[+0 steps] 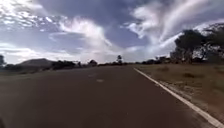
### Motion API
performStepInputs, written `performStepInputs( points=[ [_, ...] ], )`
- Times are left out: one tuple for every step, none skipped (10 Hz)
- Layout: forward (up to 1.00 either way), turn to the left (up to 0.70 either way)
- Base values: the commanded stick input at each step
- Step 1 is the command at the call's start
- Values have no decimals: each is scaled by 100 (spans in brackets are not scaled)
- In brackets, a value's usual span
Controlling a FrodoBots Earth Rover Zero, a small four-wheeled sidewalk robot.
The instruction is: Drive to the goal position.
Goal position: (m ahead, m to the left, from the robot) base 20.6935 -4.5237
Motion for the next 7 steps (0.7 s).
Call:
performStepInputs(
  points=[
    [100,-13],
    [100,-20],
    [100,-28],
    [100,-35],
    [100,-38],
    [100,-29],
    [100,-21]
  ],
)
